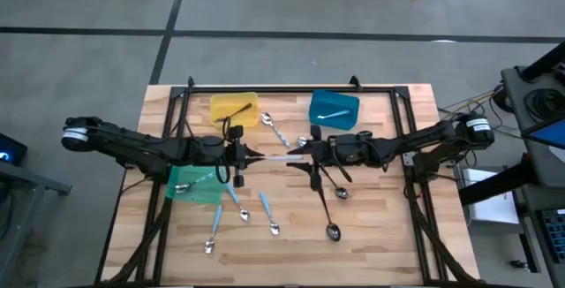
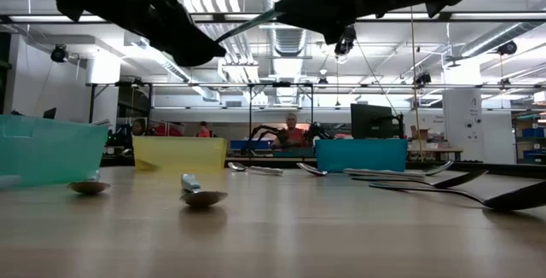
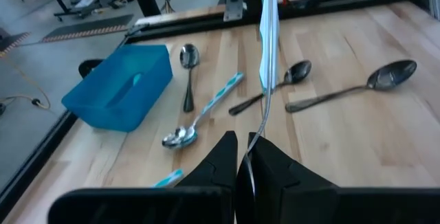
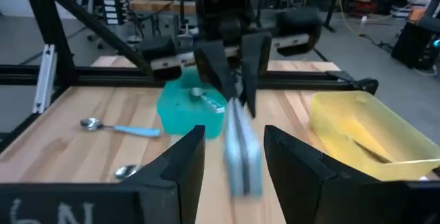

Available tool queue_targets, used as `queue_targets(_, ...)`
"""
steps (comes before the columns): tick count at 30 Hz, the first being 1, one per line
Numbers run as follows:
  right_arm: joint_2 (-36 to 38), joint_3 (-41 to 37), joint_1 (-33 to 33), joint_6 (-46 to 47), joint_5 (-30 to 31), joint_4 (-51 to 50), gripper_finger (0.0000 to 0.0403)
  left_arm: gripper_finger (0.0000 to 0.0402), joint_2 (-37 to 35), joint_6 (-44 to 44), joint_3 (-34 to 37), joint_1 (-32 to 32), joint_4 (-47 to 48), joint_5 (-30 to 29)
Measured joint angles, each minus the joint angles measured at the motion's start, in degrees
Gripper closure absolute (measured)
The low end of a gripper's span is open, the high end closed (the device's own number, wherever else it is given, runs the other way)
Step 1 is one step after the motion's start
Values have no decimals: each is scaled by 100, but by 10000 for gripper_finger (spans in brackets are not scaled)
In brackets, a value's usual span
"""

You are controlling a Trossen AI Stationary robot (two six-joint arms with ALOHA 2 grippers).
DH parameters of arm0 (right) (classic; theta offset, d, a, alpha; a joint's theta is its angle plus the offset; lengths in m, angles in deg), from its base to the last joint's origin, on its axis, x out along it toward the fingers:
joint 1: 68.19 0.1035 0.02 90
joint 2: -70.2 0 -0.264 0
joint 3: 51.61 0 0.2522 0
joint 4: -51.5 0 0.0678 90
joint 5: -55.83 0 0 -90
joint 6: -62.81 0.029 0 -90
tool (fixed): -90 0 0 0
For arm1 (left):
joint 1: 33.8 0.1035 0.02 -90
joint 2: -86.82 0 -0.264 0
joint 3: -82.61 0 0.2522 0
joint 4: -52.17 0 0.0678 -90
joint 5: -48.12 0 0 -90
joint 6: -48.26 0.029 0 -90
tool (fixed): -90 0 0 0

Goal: Sort silverware by color (type)
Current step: Put the blue patterned spoon into the green bin

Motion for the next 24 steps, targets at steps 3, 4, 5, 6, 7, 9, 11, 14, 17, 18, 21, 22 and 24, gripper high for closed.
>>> queue_targets(3, 25, 40, 0, -46, 1, 21, 262, 394, 101, -1, 0, 0, -88, 0)
queue_targets(4, 28, 53, 0, -46, 0, 31, 262, 394, 112, -1, 0, 0, -73, 0)
queue_targets(5, 35, 61, 0, -45, 0, 37, 262, 394, 137, -1, 0, 0, -103, -2)
queue_targets(6, 49, 61, 0, -45, 0, 10, 262, 394, 153, -1, -2, 0, -151, 0)
queue_targets(7, 55, 61, 0, -44, 0, -5, 262, 394, 155, -1, -2, 0, -147, 0)
queue_targets(9, 59, 61, 0, -17, 2, -56, 262, 394, 153, -1, -2, 0, -162, 0)
queue_targets(11, 59, 59, -1, 36, 3, -116, 262, 394, 122, -1, -2, 0, -183, 0)
queue_targets(14, 59, 59, -4, 36, 2, -141, 262, 393, 93, -1, -2, 0, -227, -2)
queue_targets(17, 59, 59, -4, 32, 2, -140, 262, 393, 79, -1, -2, 0, -210, 0)
queue_targets(18, 59, 59, -4, 28, 2, -135, 262, 393, 78, 0, -2, 0, -209, 0)
queue_targets(21, 59, 57, -4, 26, 3, -101, 262, 393, 78, 2, -2, 0, -205, -2)
queue_targets(22, 59, 57, -4, 25, 4, -102, 262, 393, 78, 2, -2, 0, -207, -1)
queue_targets(24, 59, 67, -4, 22, 4, -105, 262, 393, 78, 2, -2, 0, -206, -2)
